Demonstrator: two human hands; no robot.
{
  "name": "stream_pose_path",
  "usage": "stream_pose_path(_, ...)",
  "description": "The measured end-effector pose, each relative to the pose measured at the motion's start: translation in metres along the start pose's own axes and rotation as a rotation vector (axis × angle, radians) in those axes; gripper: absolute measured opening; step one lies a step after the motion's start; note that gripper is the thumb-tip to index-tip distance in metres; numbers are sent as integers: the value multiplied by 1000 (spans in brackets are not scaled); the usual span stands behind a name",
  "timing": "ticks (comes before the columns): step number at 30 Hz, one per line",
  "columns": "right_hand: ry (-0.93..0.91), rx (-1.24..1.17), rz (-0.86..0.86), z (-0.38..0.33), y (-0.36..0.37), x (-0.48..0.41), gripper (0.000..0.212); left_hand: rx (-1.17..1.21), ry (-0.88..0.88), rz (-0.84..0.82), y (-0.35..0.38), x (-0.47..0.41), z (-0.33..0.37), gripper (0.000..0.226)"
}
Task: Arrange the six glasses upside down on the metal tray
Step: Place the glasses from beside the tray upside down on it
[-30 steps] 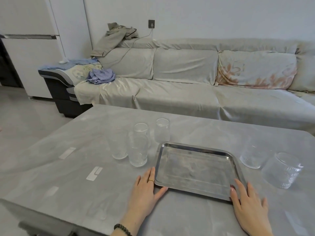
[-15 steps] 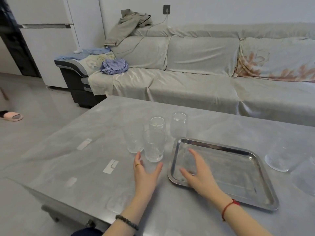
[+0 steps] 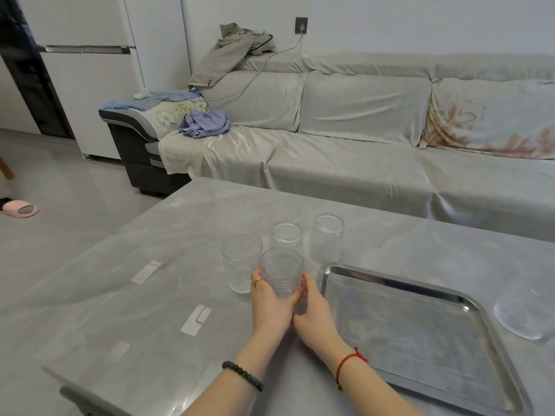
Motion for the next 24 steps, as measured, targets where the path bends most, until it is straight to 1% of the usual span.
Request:
stream_pose_path(2, -20, -38, 10, 1, -3, 2, 71, -22, 20, 11, -3, 4, 3, 86)
stream_pose_path(5, -74, -90, 7, -5, -12, 8, 70, 20, 48, 50, -10, 17, 12, 79)
stream_pose_path(7, -117, -113, 21, -15, -23, 14, 73, 68, 40, 14, -9, 27, 22, 76)
stream_pose_path(9, -168, -142, 72, -26, -42, 22, 73, 184, -12, -92, -2, 37, 36, 68)
stream_pose_path(10, -186, -151, 107, -31, -52, 25, 73, 268, -43, -161, 3, 41, 45, 57)
stream_pose_path(12, -208, -160, 169, -40, -75, 29, 72, 457, -91, -360, 17, 51, 62, 35)
stream_pose_path(13, -214, -170, 191, -44, -87, 31, 71, 544, -131, -474, 26, 56, 70, 32)
stream_pose_path(14, -212, -169, 211, -47, -98, 33, 69, 612, -187, -573, 34, 62, 76, 37)
stream_pose_path(16, -212, -116, 272, -52, -118, 34, 68, 686, -296, -713, 49, 72, 82, 56)
stream_pose_path(18, -201, -68, 324, -56, -134, 33, 70, 614, -331, -793, 60, 78, 82, 71)
stream_pose_path(20, -180, -22, 344, -59, -144, 30, 73, 423, -306, -792, 65, 77, 79, 74)
stream_pose_path(22, -163, 36, 339, -60, -150, 24, 76, 202, -242, -687, 65, 68, 73, 66)
stream_pose_path(24, -141, 91, 313, -60, -149, 15, 80, 27, -73, -535, 58, 56, 72, 56)
Point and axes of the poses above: each hand's wrist, its own x-axis away from the middle knuckle, its own y-axis out of the palm, z = x × y, the point moved 4 cm from there along -x, towards the middle knuckle, and after that the axes turned 15 degrees about -x, right-handed, at the moved point
